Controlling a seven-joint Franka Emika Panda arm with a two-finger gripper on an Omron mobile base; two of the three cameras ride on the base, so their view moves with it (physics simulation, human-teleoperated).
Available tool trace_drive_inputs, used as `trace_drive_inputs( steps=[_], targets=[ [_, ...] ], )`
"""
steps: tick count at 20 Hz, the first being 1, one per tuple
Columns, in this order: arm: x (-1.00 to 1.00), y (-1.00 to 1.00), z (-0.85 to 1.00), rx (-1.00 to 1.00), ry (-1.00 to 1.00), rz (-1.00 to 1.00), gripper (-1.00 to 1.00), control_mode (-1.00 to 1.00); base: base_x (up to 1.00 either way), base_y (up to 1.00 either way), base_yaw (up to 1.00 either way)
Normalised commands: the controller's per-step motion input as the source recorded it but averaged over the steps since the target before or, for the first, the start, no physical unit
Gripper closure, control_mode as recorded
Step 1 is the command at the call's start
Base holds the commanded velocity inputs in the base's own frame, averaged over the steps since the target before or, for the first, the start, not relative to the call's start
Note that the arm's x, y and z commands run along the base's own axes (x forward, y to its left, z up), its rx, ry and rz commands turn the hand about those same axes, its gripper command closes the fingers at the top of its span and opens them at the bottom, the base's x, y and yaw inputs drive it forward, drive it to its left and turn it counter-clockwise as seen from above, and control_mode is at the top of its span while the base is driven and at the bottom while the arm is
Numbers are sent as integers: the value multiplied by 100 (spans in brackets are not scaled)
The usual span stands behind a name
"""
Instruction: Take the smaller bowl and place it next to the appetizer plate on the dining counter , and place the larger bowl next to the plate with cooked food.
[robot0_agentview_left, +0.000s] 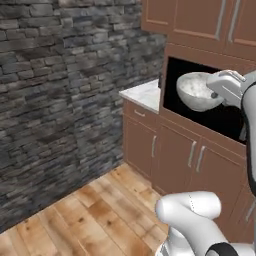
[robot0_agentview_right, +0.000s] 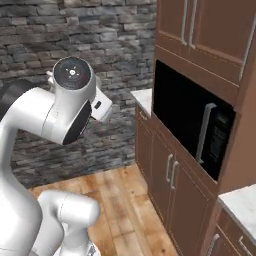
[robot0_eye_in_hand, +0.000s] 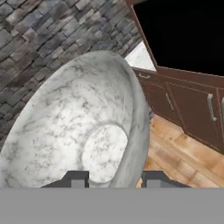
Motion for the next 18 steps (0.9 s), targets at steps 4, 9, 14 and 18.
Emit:
trace_drive_inputs(
  steps=[4,9,14,18],
  targets=[
    [0,0,0,0,0,0,100,100,-21,76,74],
    [0,0,0,0,0,0,100,100,13,65,71],
    [0,0,0,0,0,0,100,100,30,59,72],
    [0,0,0,0,0,0,100,100,36,46,74]
  ],
)
